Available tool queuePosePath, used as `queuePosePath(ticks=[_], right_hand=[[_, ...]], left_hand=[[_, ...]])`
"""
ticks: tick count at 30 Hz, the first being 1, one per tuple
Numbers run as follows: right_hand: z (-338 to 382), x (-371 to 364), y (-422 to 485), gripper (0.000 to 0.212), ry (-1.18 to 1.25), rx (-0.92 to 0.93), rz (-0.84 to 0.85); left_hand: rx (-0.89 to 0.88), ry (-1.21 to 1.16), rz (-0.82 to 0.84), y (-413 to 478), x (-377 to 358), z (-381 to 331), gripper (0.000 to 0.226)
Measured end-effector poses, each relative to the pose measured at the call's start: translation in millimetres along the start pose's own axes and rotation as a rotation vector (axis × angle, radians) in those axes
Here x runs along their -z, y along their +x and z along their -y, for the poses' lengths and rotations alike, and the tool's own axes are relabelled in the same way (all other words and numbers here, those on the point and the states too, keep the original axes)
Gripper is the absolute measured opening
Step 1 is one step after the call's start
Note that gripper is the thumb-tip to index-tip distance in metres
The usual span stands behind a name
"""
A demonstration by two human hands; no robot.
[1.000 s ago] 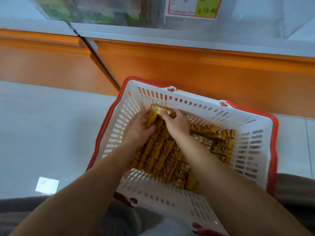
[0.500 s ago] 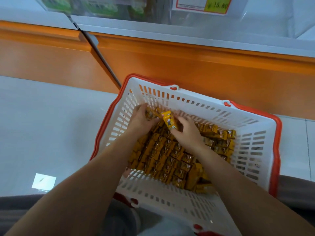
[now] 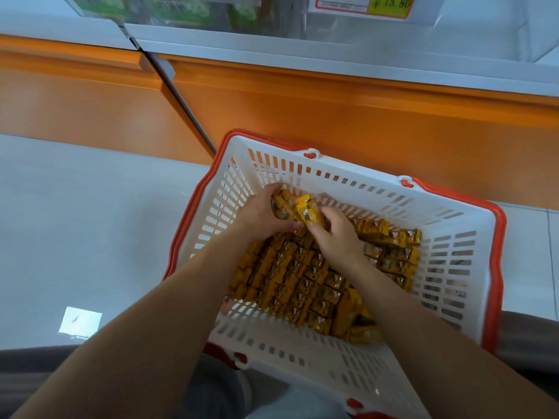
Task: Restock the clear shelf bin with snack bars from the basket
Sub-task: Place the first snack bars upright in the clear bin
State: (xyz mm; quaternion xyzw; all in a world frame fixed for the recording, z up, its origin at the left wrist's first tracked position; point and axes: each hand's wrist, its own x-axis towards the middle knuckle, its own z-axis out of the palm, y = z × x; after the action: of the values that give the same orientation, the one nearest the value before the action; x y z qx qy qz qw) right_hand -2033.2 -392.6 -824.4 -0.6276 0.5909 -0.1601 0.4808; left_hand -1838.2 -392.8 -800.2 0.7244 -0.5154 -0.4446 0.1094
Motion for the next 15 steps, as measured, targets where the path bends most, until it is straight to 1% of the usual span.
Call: queuePosePath(ticks=[3,5,7,9,11,12,13,14,15], right_hand=[[-0.1,-1.6,0.3,0.033,-0.006,-0.049,-0.027],[-4.8,-1.2,-2.4,0.026,0.031,-0.108,-0.024],[-12.2,0.9,-6.8,0.016,0.108,-0.154,0.005],[-19.3,4.9,-9.1,0.011,0.149,-0.187,0.024],[-25.1,10.9,-7.2,0.004,0.120,-0.193,0.023],[-26.4,14.0,-4.7,0.011,0.100,-0.191,0.019],[-26.6,17.2,-1.9,0.023,0.091,-0.197,0.009],[-27.0,20.8,0.4,0.034,0.087,-0.212,-0.012],[-27.5,24.6,2.3,0.040,0.085,-0.225,-0.042]], left_hand=[[-0.033,0.159,-0.017,0.0,-4.7,-7.8,0.099],[-0.068,0.289,-0.003,-0.8,-8.7,-10.0,0.087],[-0.112,0.364,0.022,-3.5,-12.6,-11.2,0.076],[-0.145,0.404,0.047,-6.0,-16.1,-13.1,0.073],[-0.166,0.434,0.051,-9.3,-17.8,-17.3,0.079],[-0.174,0.444,0.045,-10.7,-17.6,-19.2,0.084],[-0.174,0.441,0.042,-12.0,-16.3,-20.7,0.089],[-0.163,0.418,0.046,-13.2,-13.9,-21.9,0.090],[-0.144,0.373,0.047,-14.7,-10.0,-22.9,0.087]])
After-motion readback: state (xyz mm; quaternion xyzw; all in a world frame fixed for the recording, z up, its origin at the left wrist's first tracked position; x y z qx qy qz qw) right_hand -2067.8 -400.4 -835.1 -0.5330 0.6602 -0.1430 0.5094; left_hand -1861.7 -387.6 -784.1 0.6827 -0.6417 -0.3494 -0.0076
